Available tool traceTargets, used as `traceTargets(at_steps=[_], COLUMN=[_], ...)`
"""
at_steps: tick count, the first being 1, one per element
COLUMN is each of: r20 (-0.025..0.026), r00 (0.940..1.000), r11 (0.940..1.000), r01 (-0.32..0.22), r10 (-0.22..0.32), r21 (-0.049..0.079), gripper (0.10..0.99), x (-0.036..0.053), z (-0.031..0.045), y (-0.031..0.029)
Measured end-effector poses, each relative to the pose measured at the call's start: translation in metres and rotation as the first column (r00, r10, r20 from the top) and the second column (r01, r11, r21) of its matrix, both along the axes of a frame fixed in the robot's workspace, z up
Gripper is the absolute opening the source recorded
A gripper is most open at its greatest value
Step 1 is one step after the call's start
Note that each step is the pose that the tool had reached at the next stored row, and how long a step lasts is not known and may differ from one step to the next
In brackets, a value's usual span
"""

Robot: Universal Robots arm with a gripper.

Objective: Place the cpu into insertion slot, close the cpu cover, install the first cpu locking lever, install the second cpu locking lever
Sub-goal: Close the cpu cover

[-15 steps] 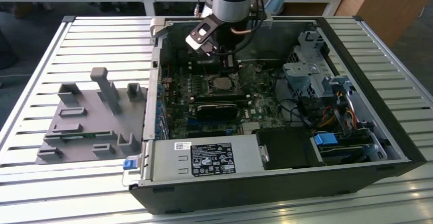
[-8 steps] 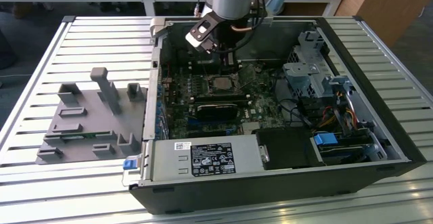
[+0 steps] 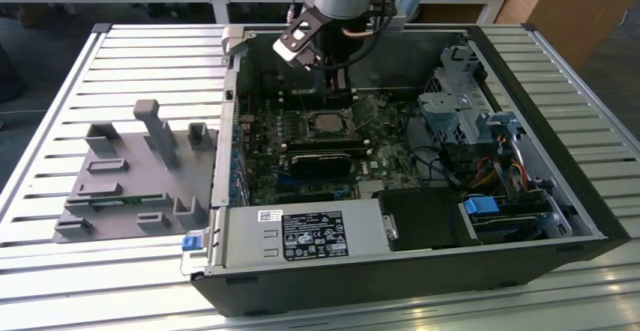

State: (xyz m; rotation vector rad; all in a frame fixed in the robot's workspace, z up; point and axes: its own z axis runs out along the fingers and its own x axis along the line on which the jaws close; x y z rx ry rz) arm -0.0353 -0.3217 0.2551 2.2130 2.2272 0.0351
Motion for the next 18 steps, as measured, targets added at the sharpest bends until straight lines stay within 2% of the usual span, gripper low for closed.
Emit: traceTargets(at_steps=[10,18], r20=[-0.0001,0.0021], r00=[1.0,1.0], r11=[1.0,1.0], r01=[0.0,0.0], r10=[0.0,0.0], r21=[0.0,0.002], gripper=[0.106,0.106], x=[-0.0006,-0.0016], z=[0.012,0.0128], y=[0.0,-0.0002])
